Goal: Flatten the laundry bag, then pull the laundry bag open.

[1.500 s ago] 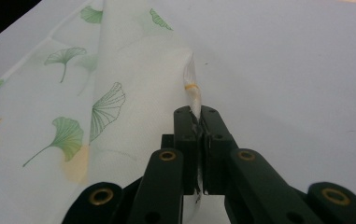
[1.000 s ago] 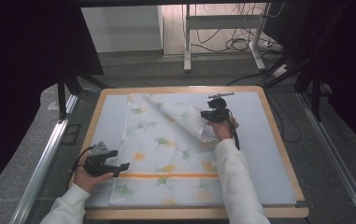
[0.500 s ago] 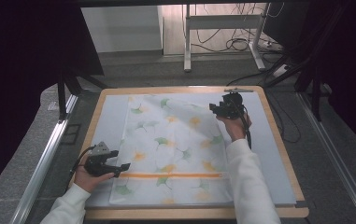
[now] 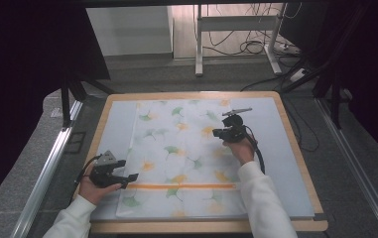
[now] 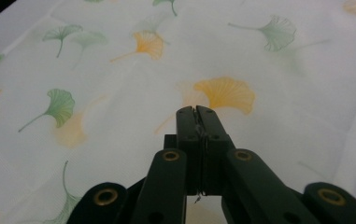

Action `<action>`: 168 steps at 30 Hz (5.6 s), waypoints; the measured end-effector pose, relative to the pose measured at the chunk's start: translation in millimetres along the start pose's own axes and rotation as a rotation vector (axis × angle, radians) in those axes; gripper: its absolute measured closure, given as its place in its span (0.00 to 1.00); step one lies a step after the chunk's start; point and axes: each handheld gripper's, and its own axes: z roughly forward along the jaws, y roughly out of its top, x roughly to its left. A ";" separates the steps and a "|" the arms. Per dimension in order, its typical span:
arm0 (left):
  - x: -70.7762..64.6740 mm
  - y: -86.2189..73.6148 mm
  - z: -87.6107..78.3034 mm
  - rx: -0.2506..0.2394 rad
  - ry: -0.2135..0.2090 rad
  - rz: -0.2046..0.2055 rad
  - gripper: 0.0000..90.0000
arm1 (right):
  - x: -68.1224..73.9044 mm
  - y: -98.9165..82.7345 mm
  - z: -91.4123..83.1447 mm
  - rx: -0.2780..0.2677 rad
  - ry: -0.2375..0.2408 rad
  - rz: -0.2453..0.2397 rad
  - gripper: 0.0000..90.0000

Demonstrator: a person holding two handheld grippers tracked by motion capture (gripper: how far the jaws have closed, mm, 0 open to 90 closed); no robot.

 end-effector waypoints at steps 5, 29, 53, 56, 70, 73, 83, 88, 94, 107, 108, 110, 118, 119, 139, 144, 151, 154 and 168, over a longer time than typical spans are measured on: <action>0.1 0.2 -0.4 -0.001 -0.002 0.003 0.24 | 1.7 -13.3 2.1 0.025 0.020 -0.001 0.99; -11.0 6.4 -0.7 -0.012 -0.008 0.029 0.24 | 47.3 -106.5 -81.3 0.013 0.135 -0.101 0.99; -39.7 29.8 14.1 -0.002 -0.055 0.095 0.25 | 51.8 -148.1 -101.1 0.055 0.127 -0.067 0.99; -44.1 33.3 16.1 -0.007 -0.065 0.105 0.26 | 51.9 -149.9 -104.7 0.046 0.126 -0.068 0.99; -66.6 46.7 30.5 0.008 -0.105 0.150 0.26 | 51.2 -162.6 -120.3 0.031 0.109 -0.051 0.99; -72.4 51.3 35.8 0.014 -0.115 0.163 0.26 | 51.1 -163.5 -121.1 0.033 0.104 -0.054 0.99; -86.0 63.1 49.1 0.022 -0.137 0.184 0.26 | 53.2 -164.4 -117.9 0.048 0.103 -0.055 0.99; -90.3 67.9 54.9 0.020 -0.162 0.175 0.26 | 54.3 -165.0 -115.8 0.056 0.105 -0.056 0.99; -101.8 74.2 64.6 0.033 -0.162 0.214 0.27 | 54.5 -164.5 -116.6 0.056 0.107 -0.055 0.99; -122.2 85.4 86.9 0.052 -0.205 0.235 0.29 | 54.5 -166.6 -118.4 0.065 0.100 -0.057 0.99; -122.4 85.7 87.6 0.044 -0.208 0.223 0.29 | 54.2 -166.8 -118.5 0.069 0.100 -0.059 0.99; -121.8 86.9 88.2 0.038 -0.216 0.214 0.30 | 54.4 -168.7 -118.8 0.073 0.096 -0.056 0.99; -139.1 96.2 96.1 0.047 -0.211 0.289 0.30 | 53.2 -174.5 -122.0 0.077 0.090 -0.044 0.99; -141.2 97.3 97.1 0.040 -0.221 0.285 0.30 | 53.0 -174.6 -121.9 0.078 0.090 -0.045 0.99; -170.2 114.0 113.3 0.032 -0.286 0.320 0.34 | 51.2 -174.7 -120.7 0.091 0.098 -0.047 0.99; -165.9 119.2 116.5 0.023 -0.294 0.283 0.35 | 50.4 -174.9 -120.6 0.093 0.101 -0.049 0.99; -175.5 124.7 124.9 0.057 -0.283 0.341 0.34 | 50.5 -175.1 -118.9 0.098 0.097 -0.049 0.99; -183.5 127.0 129.4 0.062 -0.298 0.355 0.34 | 50.6 -175.3 -119.1 0.100 0.096 -0.051 0.99; -206.5 147.2 155.5 0.059 -0.316 0.360 0.36 | 52.2 -176.0 -118.2 0.111 0.099 -0.058 0.99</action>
